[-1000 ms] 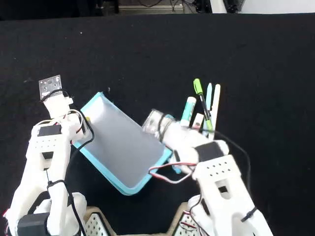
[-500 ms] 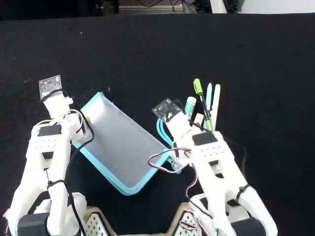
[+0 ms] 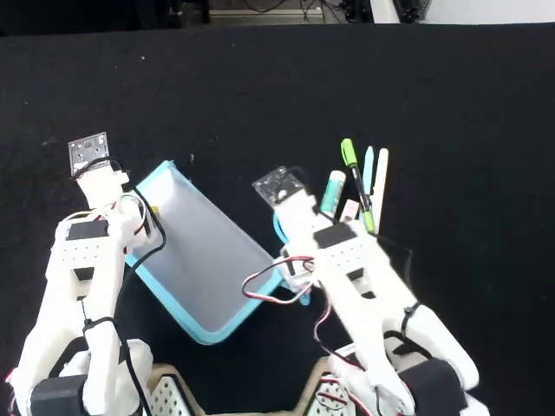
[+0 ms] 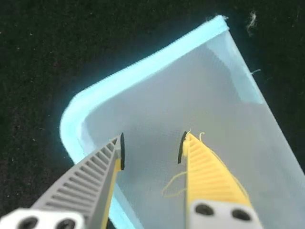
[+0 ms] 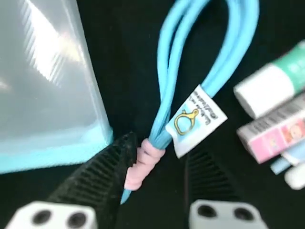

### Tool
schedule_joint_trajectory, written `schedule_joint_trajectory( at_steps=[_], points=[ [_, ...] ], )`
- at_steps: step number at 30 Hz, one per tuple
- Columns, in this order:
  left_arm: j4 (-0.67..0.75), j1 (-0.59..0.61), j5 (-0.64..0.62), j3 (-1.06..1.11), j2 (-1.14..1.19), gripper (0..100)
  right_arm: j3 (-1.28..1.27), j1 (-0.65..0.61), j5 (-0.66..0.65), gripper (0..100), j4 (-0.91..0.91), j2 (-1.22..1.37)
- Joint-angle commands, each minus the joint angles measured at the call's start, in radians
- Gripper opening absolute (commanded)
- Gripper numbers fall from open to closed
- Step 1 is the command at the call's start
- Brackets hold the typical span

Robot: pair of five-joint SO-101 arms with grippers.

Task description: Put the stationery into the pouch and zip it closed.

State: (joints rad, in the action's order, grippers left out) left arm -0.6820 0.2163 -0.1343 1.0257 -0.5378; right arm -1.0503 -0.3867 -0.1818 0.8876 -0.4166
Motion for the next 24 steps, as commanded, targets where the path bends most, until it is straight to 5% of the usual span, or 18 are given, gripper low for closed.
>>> schedule_joint_trajectory(
  at_steps=[1, 8, 11, 15, 20, 24],
  points=[
    [0.0, -0.001, -0.005, -0.064, -0.011, 21, 0.033, -0.021, 0.009, 15.2, -0.075, 0.021],
    [0.0, -0.001, -0.005, -0.064, -0.011, 21, 0.03, 0.061, 0.002, 14.4, -0.087, 0.084],
    [0.0, -0.001, -0.005, -0.064, -0.011, 21, 0.054, 0.164, -0.052, 2.2, -0.035, 0.067],
    [0.002, -0.001, -0.005, -0.064, -0.011, 21, 0.079, 0.284, -0.094, 0.8, 0.063, -0.036],
    [0.003, -0.001, -0.005, -0.064, -0.011, 21, 0.064, 0.311, -0.101, 3.4, 0.262, -0.2],
    [0.003, -0.001, -0.005, -0.064, -0.011, 21, 0.074, 0.318, -0.186, 17.1, 0.402, -0.283]
  ],
)
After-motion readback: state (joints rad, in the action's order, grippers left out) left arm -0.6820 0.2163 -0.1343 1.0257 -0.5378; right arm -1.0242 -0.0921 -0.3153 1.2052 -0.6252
